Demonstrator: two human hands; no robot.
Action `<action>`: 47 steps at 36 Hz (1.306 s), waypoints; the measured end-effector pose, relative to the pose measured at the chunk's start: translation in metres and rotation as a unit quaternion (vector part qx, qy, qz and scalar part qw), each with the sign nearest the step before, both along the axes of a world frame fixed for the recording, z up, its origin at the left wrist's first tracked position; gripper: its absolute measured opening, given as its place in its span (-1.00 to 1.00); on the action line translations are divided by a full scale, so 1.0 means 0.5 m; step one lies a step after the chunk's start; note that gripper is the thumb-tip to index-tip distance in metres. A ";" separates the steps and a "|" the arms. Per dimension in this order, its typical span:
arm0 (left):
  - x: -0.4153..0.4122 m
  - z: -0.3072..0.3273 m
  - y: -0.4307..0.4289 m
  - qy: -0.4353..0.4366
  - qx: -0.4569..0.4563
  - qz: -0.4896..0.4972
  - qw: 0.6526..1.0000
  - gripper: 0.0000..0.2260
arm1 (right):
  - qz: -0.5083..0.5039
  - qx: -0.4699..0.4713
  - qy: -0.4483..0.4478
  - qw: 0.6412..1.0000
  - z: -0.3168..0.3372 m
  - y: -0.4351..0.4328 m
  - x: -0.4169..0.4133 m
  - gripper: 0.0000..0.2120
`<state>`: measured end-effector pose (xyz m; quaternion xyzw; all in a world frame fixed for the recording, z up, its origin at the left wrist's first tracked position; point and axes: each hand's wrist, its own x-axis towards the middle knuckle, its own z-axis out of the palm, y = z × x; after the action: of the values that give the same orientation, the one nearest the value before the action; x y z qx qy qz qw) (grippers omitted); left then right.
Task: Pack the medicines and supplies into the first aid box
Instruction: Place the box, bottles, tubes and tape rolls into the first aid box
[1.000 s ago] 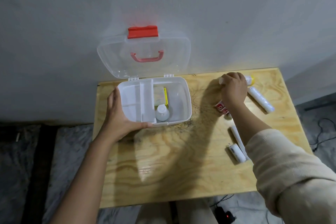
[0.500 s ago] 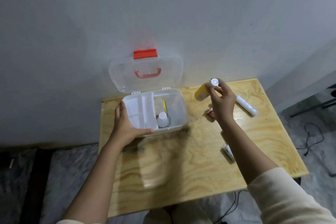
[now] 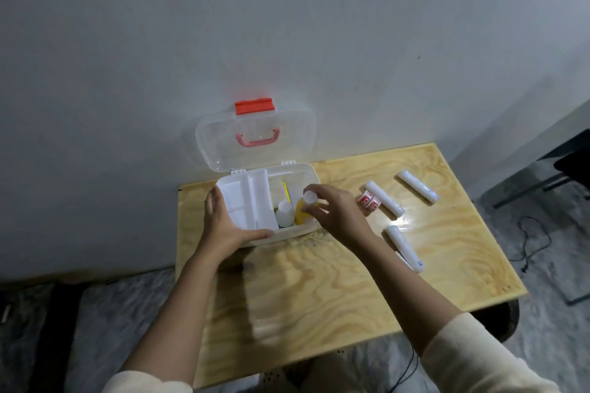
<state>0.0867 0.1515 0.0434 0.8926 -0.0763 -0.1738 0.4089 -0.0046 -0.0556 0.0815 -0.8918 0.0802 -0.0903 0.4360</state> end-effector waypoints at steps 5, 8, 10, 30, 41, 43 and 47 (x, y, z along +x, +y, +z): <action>0.001 -0.004 0.001 -0.012 -0.014 0.000 1.000 0.30 | -0.003 -0.043 0.027 0.999 -0.030 0.006 0.001 -0.79; 0.001 -0.008 0.001 -0.013 -0.018 0.000 1.000 0.29 | -0.010 -0.044 0.036 0.998 -0.036 0.009 0.001 -0.77; 0.003 -0.010 0.001 -0.018 -0.016 0.002 1.000 0.27 | -0.012 -0.056 0.038 0.998 -0.037 0.010 0.003 -0.76; 0.007 -0.022 -0.001 -0.029 -0.016 0.006 0.999 0.23 | -0.021 -0.080 0.026 0.996 -0.032 0.026 0.010 -0.67; 0.005 -0.029 0.003 -0.038 -0.023 0.012 0.999 0.22 | -0.217 0.024 -0.040 0.975 -0.040 -0.109 -0.068 -0.80; 0.004 -0.031 0.004 -0.040 -0.023 0.015 0.999 0.23 | -0.252 0.014 -0.021 0.968 -0.054 -0.157 -0.084 -0.78; 0.002 -0.038 0.008 -0.046 -0.017 0.013 0.999 0.19 | -0.297 -0.020 0.066 0.953 -0.093 -0.254 -0.096 -0.58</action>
<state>0.0876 0.1553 0.0245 0.8935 -0.0869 -0.1256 0.4224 -0.0523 -0.1827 0.0352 -0.8402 0.3680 -0.1578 0.3657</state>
